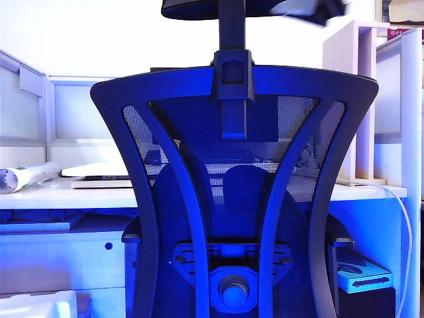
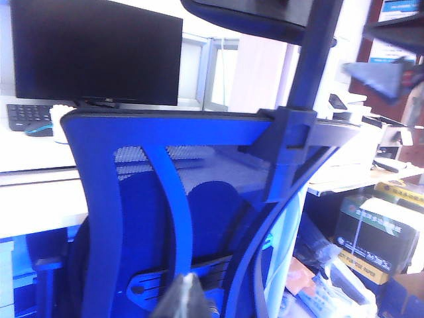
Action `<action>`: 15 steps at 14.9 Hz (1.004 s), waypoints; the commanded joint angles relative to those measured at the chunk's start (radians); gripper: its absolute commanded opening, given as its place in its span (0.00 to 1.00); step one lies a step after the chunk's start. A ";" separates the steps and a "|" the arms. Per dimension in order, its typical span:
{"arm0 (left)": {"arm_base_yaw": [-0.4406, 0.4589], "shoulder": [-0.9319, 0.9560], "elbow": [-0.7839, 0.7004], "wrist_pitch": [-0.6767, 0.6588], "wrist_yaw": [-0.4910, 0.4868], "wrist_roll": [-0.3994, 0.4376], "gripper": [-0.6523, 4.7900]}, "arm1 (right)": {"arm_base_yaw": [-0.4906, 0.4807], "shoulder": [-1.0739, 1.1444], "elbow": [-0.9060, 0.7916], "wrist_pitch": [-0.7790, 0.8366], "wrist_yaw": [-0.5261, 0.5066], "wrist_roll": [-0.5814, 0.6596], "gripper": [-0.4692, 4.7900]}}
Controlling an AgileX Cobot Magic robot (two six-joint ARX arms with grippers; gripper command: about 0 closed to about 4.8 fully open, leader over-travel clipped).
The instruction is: Pull out the black chair under the table.
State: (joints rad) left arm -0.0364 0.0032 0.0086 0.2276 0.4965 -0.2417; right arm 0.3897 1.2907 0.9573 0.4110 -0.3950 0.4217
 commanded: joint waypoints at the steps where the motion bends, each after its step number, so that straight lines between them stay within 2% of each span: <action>1: 0.001 0.000 0.000 0.014 0.002 -0.002 0.11 | 0.047 0.080 0.068 0.013 0.011 -0.013 1.00; 5: 0.001 0.000 0.000 0.014 0.001 -0.002 0.11 | 0.056 0.202 0.143 0.020 0.064 -0.036 1.00; 9: 0.001 0.000 0.000 0.014 0.001 -0.002 0.11 | 0.056 0.277 0.224 0.020 0.063 -0.033 1.00; 10: 0.001 0.000 0.000 0.014 0.000 -0.002 0.11 | 0.056 0.276 0.227 0.021 0.061 -0.033 0.66; 11: 0.001 0.000 0.000 0.014 -0.001 -0.002 0.11 | 0.056 0.274 0.227 0.021 0.050 -0.033 0.36; 12: 0.001 0.000 0.000 0.014 -0.002 -0.002 0.11 | 0.056 0.274 0.227 0.021 0.044 -0.033 0.18; 13: 0.001 0.000 0.000 0.014 -0.003 -0.002 0.11 | 0.056 0.274 0.228 0.021 0.040 -0.033 0.08; 15: 0.001 0.000 0.000 0.013 -0.003 -0.002 0.11 | 0.064 0.272 0.227 0.023 0.018 -0.033 0.07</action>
State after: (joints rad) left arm -0.0364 0.0032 0.0086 0.2276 0.4942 -0.2413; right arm 0.4477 1.5711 1.1809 0.4458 -0.4091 0.2363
